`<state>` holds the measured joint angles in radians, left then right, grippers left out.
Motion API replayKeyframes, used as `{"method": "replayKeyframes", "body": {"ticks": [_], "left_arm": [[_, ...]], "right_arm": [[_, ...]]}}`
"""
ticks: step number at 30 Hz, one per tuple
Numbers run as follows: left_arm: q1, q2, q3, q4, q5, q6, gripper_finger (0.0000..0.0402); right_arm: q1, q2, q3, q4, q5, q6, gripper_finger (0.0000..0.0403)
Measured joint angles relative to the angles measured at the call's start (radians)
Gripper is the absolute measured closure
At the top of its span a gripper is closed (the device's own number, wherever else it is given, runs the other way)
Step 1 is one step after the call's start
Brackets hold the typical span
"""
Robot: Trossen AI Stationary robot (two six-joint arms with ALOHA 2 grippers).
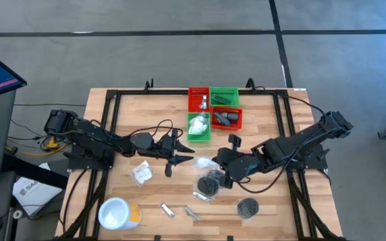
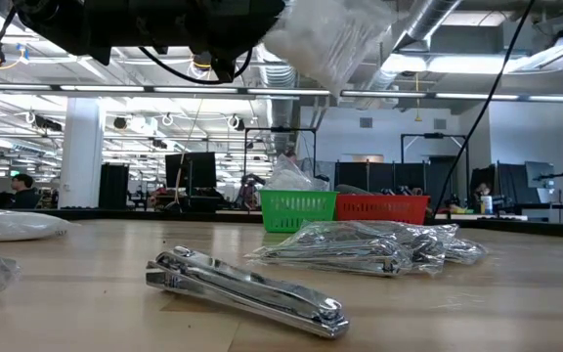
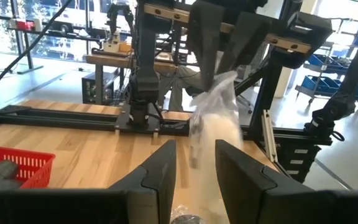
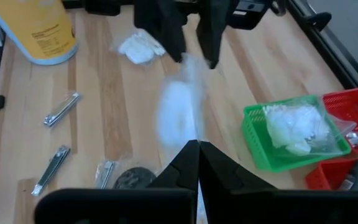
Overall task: Pick & Place Travel size toiletries
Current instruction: Put the white cotton pack into the left green bin
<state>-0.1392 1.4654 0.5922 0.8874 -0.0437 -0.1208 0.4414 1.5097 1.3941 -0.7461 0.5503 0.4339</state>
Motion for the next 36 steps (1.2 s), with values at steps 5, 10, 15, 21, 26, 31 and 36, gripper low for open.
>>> {"method": "replayKeyframes", "body": {"ticks": [5,10,15,21,26,31,36], "left_arm": [[0.000,0.000,0.000,0.005,0.000,0.001,0.0290],[0.000,0.000,0.000,0.010,0.000,0.002,0.0262],[0.000,0.000,0.000,0.020,0.000,0.003,0.0226],[0.000,0.000,0.000,0.053,0.000,0.003,0.0198],[0.000,0.000,0.000,0.077,-0.020,0.003,0.0194],[0.000,0.010,0.001,0.105,-0.020,0.003,0.0200],[0.000,0.010,0.001,0.120,-0.025,0.003,0.0203]], "right_arm": [[-0.023,0.000,0.000,0.000,-0.003,-0.009,0.0403],[-0.035,0.000,0.000,0.034,-0.005,-0.042,0.0403],[-0.040,0.000,0.000,0.058,-0.023,-0.068,0.0403],[-0.046,0.000,0.000,0.065,-0.029,-0.068,0.0403],[-0.046,0.000,0.000,0.094,-0.030,-0.084,0.0403],[-0.051,0.000,0.000,0.099,-0.032,-0.086,0.0403],[-0.052,0.001,0.000,0.102,-0.032,-0.087,0.0403]]}}
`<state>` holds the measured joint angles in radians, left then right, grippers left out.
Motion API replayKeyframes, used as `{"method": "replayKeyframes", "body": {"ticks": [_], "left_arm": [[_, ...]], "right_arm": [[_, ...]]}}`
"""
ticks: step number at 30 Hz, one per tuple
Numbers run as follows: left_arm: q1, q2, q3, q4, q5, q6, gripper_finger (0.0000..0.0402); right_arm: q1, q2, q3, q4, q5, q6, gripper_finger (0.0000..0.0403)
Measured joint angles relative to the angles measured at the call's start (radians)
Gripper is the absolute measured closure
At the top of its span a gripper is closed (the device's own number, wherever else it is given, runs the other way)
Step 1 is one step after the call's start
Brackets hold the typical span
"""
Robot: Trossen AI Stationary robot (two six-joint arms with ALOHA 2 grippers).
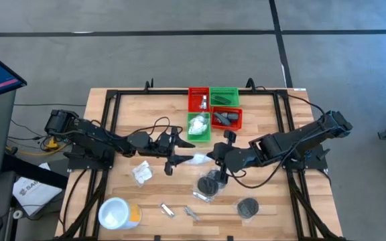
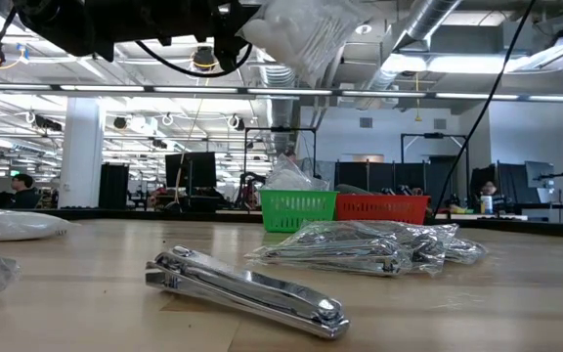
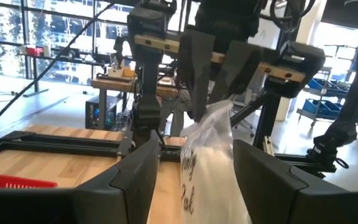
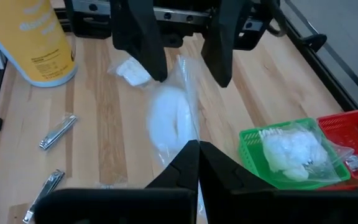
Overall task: Pick & Place Travel size toiletries
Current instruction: Put the white cotton pack into the left green bin
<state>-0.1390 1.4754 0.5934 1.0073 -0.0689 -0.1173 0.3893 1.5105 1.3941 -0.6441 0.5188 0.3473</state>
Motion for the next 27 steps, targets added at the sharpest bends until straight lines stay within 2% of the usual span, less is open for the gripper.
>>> {"method": "replayKeyframes", "body": {"ticks": [4,12,18,21,27], "left_arm": [[-0.003,0.006,0.009,0.013,-0.001,-0.003,0.0203],[-0.018,0.105,0.088,0.019,-0.011,0.003,0.0204],[-0.017,0.107,0.093,0.021,-0.012,0.003,0.0210],[-0.017,0.107,0.093,0.016,-0.012,0.004,0.0231],[-0.017,0.106,0.092,0.002,-0.012,0.004,0.0299]], "right_arm": [[0.000,0.000,0.000,0.002,0.000,-0.003,0.0403],[0.000,0.019,-0.002,0.011,-0.001,-0.010,0.0403],[-0.007,0.054,-0.002,0.027,-0.007,-0.032,0.0403],[-0.018,0.059,0.000,0.023,-0.024,-0.042,0.0403],[-0.028,0.060,0.000,0.027,-0.025,-0.042,0.0403]]}}
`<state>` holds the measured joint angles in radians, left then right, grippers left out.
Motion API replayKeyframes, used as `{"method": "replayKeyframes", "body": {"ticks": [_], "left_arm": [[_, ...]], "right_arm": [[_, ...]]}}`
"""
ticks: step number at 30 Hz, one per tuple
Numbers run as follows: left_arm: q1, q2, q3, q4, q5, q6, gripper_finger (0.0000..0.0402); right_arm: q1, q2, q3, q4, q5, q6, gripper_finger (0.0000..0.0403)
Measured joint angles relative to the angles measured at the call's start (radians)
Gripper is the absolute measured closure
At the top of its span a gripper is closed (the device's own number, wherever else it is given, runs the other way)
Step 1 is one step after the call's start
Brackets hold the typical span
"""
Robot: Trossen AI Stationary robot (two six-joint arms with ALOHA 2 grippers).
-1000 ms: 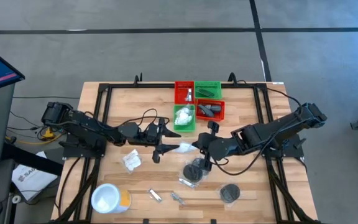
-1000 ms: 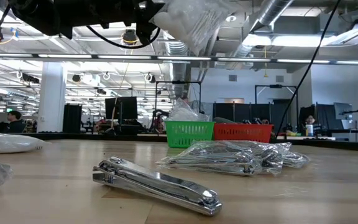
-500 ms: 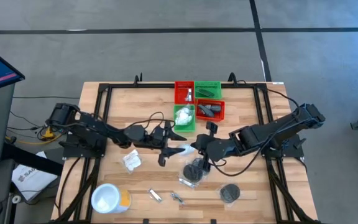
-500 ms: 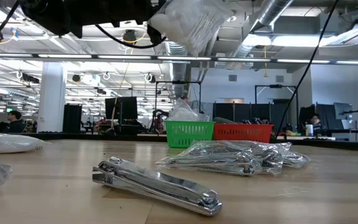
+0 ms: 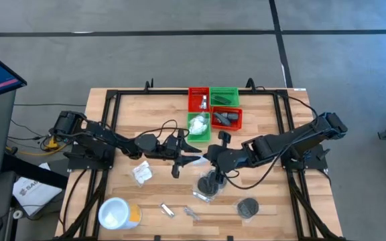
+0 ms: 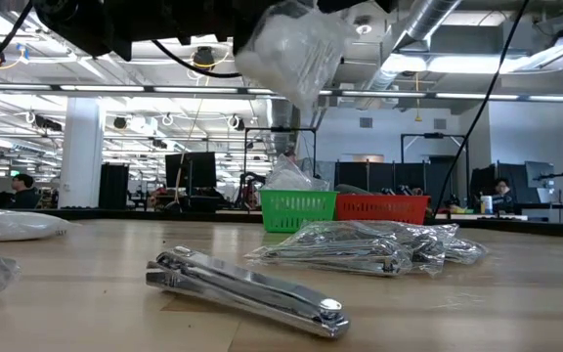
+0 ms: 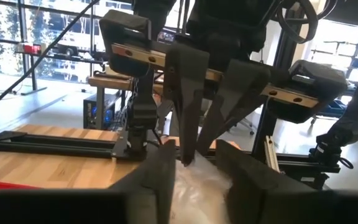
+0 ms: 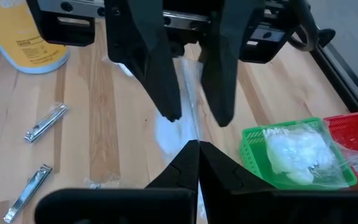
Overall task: Pick & Place Travel size toiletries
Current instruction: Put the white cotton pack into the left green bin
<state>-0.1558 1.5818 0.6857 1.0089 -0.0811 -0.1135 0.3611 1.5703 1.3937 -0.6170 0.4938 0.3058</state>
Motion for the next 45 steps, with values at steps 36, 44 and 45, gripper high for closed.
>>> {"method": "replayKeyframes", "body": {"ticks": [36,44,45], "left_arm": [[0.016,0.000,-0.001,-0.049,-0.001,0.004,0.0401],[0.042,0.000,-0.001,-0.087,-0.001,0.003,0.0401],[0.046,0.000,-0.001,-0.089,-0.001,0.003,0.0401]], "right_arm": [[-0.014,0.000,0.000,-0.006,0.005,-0.028,0.0310],[-0.017,-0.031,0.000,-0.016,0.006,-0.045,0.0270],[-0.017,-0.035,0.000,-0.015,0.006,-0.044,0.0269]]}}
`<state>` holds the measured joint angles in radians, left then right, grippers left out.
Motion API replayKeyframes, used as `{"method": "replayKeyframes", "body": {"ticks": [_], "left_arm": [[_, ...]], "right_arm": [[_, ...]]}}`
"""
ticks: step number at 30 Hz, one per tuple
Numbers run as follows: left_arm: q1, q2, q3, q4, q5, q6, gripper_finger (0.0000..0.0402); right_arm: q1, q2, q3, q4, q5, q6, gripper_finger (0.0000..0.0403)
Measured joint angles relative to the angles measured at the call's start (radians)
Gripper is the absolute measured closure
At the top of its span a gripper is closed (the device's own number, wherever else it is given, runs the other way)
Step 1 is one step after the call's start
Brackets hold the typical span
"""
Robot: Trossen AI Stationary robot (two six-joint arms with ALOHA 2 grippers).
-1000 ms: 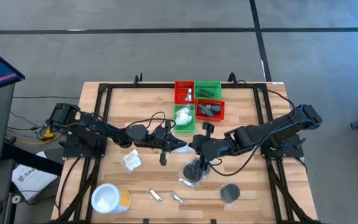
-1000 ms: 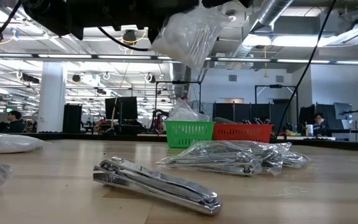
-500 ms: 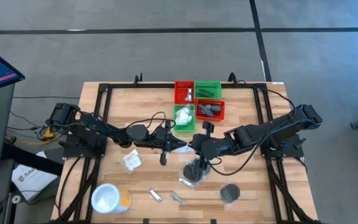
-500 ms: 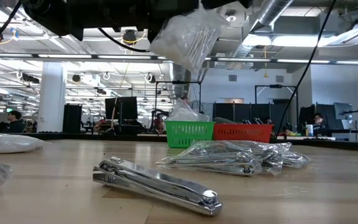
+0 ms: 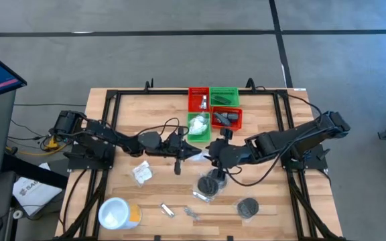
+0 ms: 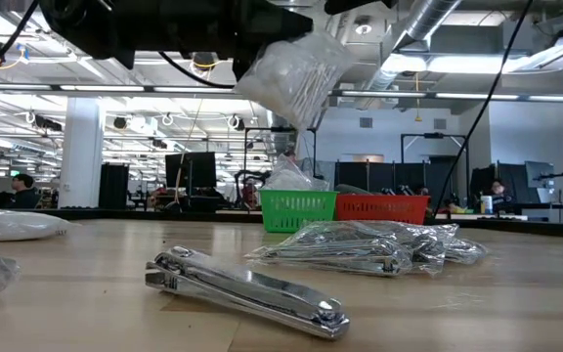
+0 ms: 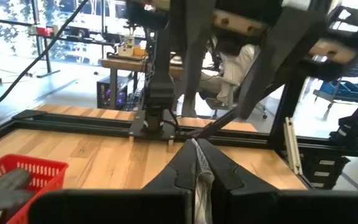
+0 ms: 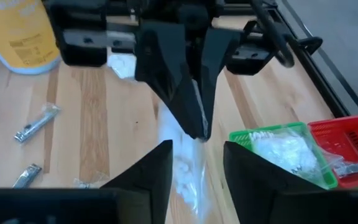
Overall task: Pick & Place Travel size toiletries
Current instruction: Put the white cotton pack into the left green bin
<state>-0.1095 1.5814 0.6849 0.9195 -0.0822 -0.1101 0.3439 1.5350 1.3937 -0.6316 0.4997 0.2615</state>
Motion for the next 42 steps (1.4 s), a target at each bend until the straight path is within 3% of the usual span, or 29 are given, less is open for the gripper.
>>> {"method": "replayKeyframes", "body": {"ticks": [19,29,42], "left_arm": [[0.132,0.019,0.000,-0.006,-0.044,0.000,0.0401],[0.208,0.172,0.000,0.136,-0.074,-0.002,0.0401],[0.262,0.301,0.074,0.160,-0.130,0.024,0.0401]], "right_arm": [[0.003,-0.019,0.000,0.019,-0.001,0.000,0.0285],[0.003,-0.018,0.000,0.019,-0.001,0.000,0.0284],[0.003,-0.018,0.000,0.019,-0.002,0.000,0.0284]]}}
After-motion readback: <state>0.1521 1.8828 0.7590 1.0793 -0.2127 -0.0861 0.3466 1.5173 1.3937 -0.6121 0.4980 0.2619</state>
